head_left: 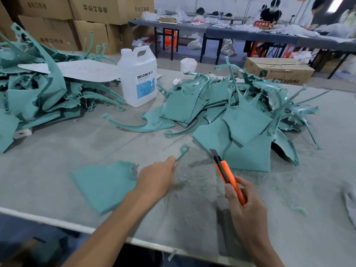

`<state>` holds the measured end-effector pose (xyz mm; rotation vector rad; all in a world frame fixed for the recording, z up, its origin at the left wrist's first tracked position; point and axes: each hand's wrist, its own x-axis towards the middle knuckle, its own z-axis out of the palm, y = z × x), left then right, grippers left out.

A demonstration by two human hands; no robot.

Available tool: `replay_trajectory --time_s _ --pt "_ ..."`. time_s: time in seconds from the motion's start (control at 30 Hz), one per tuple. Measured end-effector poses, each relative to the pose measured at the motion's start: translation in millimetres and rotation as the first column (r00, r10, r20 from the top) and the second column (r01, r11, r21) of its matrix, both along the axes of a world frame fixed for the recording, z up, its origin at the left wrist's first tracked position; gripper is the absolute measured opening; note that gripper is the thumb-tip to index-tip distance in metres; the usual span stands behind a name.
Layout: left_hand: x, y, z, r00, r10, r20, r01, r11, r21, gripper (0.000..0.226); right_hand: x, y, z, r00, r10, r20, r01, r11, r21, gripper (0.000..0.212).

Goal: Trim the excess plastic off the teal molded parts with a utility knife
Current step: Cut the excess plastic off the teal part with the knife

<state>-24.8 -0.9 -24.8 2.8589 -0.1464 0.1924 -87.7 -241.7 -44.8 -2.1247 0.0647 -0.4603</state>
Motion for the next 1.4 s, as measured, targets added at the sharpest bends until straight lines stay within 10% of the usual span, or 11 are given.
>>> replay_trajectory --time_s 0.17,0.33,1.4 --pt "3.1 6.9 14.1 0.985 -0.138 -0.099 0.169 0.864 0.474 0.022 -3.0 6.2 1.6 1.000 0.003 0.004 -0.002 0.991 -0.137 0.032" --pt "4.4 -2.6 25.9 0.967 -0.184 -0.178 0.254 0.781 0.571 0.024 1.7 18.4 1.5 0.994 0.101 -0.031 -0.106 0.965 -0.239 0.039" --pt "-4.6 -6.7 17.4 0.974 -0.153 -0.166 0.219 0.820 0.528 0.023 10.1 29.9 10.5 0.975 0.211 0.066 -0.164 0.891 -0.424 0.036"
